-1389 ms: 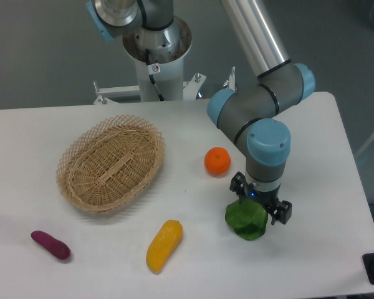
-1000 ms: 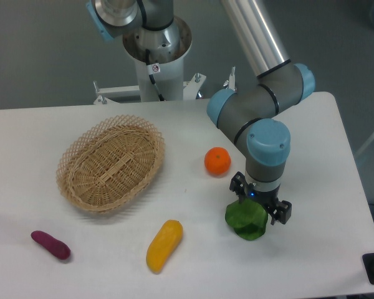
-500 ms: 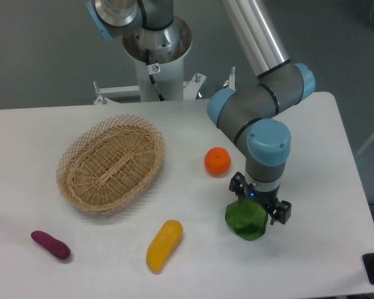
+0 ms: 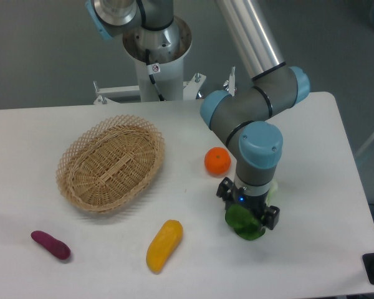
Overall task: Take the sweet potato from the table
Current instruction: 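Raise the gripper off the bok choy and swing toward the yellow object, then move the gripper past the yellow object to the purple sweet potato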
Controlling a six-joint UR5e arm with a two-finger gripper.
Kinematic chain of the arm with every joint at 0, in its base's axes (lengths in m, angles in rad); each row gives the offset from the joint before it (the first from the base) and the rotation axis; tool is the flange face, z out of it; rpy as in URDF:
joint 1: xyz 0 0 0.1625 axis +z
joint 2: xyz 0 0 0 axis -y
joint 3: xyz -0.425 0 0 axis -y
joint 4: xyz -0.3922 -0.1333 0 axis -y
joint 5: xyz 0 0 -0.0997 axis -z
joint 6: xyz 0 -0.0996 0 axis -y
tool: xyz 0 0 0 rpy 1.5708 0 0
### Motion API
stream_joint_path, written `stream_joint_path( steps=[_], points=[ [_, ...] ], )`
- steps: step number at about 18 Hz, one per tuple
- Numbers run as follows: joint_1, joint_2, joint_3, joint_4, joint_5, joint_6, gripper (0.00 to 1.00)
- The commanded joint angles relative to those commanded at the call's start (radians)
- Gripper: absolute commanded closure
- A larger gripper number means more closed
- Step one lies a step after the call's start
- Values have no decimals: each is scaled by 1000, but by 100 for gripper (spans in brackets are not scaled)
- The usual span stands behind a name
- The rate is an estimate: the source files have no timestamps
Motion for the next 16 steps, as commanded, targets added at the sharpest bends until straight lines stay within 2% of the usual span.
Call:
stream_joint_path(
  steps=[5, 8, 11, 16],
  points=[
    [-74, -6, 11, 0, -20, -126, 0],
    [-109, -14, 23, 2, -99, -242, 0],
    [-146, -29, 61, 2, -173, -369, 0],
    [-222, -46, 87, 3, -181, -523, 0]
  ],
)
